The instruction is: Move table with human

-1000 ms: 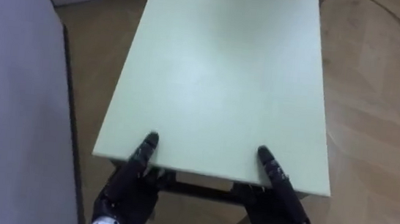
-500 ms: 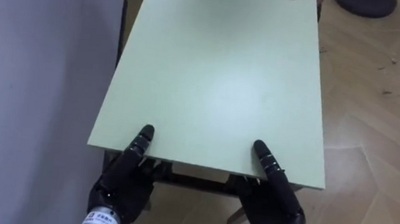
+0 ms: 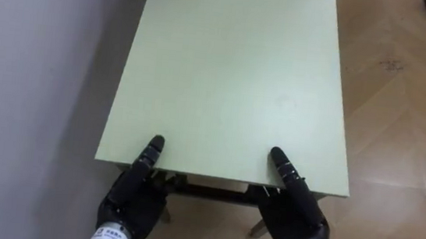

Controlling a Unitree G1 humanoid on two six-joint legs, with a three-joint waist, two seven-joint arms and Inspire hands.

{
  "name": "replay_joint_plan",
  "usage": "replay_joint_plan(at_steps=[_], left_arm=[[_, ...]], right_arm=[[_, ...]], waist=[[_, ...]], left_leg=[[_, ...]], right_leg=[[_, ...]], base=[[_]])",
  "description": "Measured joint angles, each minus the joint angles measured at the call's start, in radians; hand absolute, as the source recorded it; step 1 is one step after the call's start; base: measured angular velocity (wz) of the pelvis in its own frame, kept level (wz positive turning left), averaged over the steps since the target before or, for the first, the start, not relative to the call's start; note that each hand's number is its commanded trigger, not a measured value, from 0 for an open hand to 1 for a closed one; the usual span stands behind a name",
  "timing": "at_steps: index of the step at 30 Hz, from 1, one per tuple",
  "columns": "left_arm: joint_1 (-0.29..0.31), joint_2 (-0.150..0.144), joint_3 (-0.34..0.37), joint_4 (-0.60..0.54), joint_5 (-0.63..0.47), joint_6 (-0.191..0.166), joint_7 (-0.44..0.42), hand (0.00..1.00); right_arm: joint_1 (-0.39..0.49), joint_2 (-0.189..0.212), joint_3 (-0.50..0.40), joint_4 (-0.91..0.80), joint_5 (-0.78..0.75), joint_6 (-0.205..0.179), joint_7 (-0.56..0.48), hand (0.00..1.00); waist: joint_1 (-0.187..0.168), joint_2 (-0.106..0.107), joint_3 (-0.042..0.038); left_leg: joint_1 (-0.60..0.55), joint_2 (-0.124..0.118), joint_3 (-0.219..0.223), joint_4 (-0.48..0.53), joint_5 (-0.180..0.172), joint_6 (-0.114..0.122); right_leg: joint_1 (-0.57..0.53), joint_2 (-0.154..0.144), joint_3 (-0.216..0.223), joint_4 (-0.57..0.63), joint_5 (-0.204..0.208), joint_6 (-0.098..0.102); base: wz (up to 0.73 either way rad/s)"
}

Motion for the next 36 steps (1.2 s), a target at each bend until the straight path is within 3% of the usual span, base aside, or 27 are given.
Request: replay_joint_plan(at_steps=[2,4,6,8,9,11,13,25,36], left_arm=[[-0.001,0.000,-0.003,0.000,0.001,0.010,0.009,1.00],[-0.001,0.001,-0.005,0.000,0.002,0.011,0.016,1.00],[0.000,0.000,-0.009,0.000,0.002,0.010,0.021,1.00],[-0.004,-0.006,-0.012,0.003,0.003,0.002,0.026,1.00],[-0.009,-0.005,-0.013,0.007,0.003,0.002,0.028,1.00],[-0.024,0.001,-0.021,0.031,0.004,0.003,0.035,1.00],[-0.024,-0.001,-0.031,0.041,0.007,0.005,0.040,1.00],[-0.027,0.010,-0.044,0.041,0.007,0.010,0.047,1.00],[-0.024,0.012,-0.048,0.040,0.012,0.007,0.047,1.00]], right_arm=[[0.008,-0.001,-0.002,0.000,0.000,0.000,-0.003,1.00],[0.008,0.001,-0.002,0.000,0.000,0.000,-0.011,1.00],[0.008,0.004,-0.002,0.000,0.002,0.007,-0.019,1.00],[0.008,0.020,-0.005,0.000,-0.005,0.013,-0.030,1.00],[0.009,0.021,-0.005,0.000,-0.005,0.013,-0.032,1.00],[0.024,0.025,-0.012,0.002,-0.004,0.013,-0.039,1.00],[0.039,0.022,-0.017,0.004,0.001,0.012,-0.039,1.00],[0.036,-0.014,-0.002,0.004,0.045,0.012,-0.055,1.00],[0.036,-0.011,0.000,0.008,0.047,0.011,-0.056,1.00]], waist=[[0.009,0.000,-0.0003],[0.014,-0.001,-0.0005],[0.017,0.000,-0.0006],[0.012,0.001,-0.0004],[0.011,0.003,-0.0002],[0.002,0.007,0.0000],[-0.020,0.009,-0.0004],[-0.016,0.013,-0.0012],[-0.009,0.007,-0.0015]], left_leg=[[0.011,-0.002,0.003,0.000,0.002,0.004],[0.020,-0.003,0.005,0.000,0.007,0.013],[0.031,-0.003,-0.009,0.001,0.012,0.021],[0.033,-0.005,-0.027,0.002,0.010,0.023],[0.034,-0.005,-0.028,0.002,0.009,0.025],[0.054,-0.004,-0.014,0.002,-0.007,0.050],[0.069,-0.002,0.006,-0.004,-0.009,0.050],[0.093,0.017,0.015,-0.034,-0.017,0.062],[0.110,0.023,0.026,-0.049,-0.017,0.063]], right_leg=[[0.000,-0.008,0.026,0.006,0.005,0.007],[-0.003,-0.011,0.023,0.034,0.001,0.013],[-0.033,-0.020,0.023,0.103,-0.020,0.037],[-0.096,-0.043,0.028,0.146,-0.033,0.042],[-0.114,-0.048,0.033,0.145,-0.030,0.040],[-0.163,-0.062,0.052,0.151,0.018,0.036],[-0.145,-0.059,0.054,0.158,0.016,0.035],[-0.090,-0.031,0.069,0.073,0.054,0.039],[-0.071,-0.024,0.081,0.047,0.068,0.039]], base=[[-0.07],[-0.05],[-0.07],[0.03],[0.18],[0.36],[0.41],[0.01],[-0.02]])
